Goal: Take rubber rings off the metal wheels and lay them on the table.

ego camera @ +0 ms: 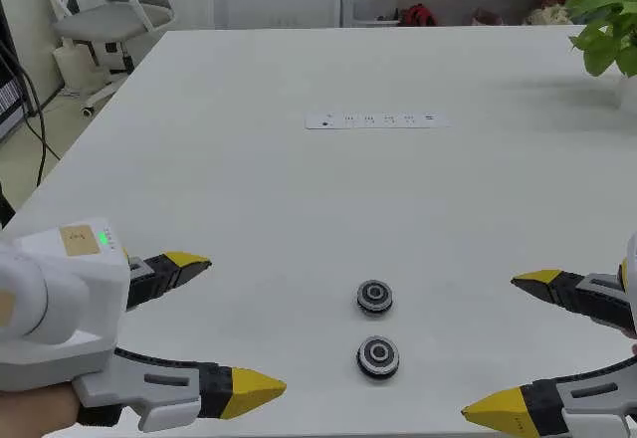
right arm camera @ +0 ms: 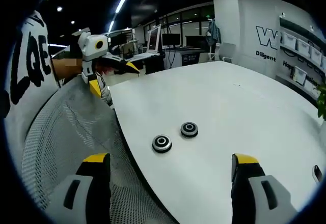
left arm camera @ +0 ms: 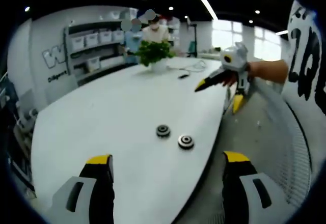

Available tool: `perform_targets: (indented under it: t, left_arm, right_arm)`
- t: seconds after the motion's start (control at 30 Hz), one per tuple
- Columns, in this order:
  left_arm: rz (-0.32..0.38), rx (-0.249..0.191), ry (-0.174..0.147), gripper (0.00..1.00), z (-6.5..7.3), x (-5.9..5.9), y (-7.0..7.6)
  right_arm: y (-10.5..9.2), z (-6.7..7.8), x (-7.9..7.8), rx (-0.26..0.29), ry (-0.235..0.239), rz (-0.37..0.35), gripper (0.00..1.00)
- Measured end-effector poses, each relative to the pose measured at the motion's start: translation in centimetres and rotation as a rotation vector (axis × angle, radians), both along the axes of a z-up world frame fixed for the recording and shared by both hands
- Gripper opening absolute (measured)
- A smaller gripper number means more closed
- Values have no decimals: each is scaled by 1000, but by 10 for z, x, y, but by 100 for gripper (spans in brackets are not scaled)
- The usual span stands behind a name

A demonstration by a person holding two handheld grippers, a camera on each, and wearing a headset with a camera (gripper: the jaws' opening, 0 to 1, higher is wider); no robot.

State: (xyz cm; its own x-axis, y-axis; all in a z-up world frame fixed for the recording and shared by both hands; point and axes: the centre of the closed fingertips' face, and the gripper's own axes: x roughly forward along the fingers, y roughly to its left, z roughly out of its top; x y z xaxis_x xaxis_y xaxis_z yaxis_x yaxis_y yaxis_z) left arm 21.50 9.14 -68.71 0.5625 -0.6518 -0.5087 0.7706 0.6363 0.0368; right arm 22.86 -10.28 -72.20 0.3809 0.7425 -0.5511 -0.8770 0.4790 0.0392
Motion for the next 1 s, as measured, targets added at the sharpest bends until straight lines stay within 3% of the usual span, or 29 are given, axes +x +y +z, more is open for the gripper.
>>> perform_targets:
  t: [1.0]
  left_arm:
    - [-3,5,3,89,-2,0,-1]
  right_arm:
    - [0,-2,-3,-7,4,16,93]
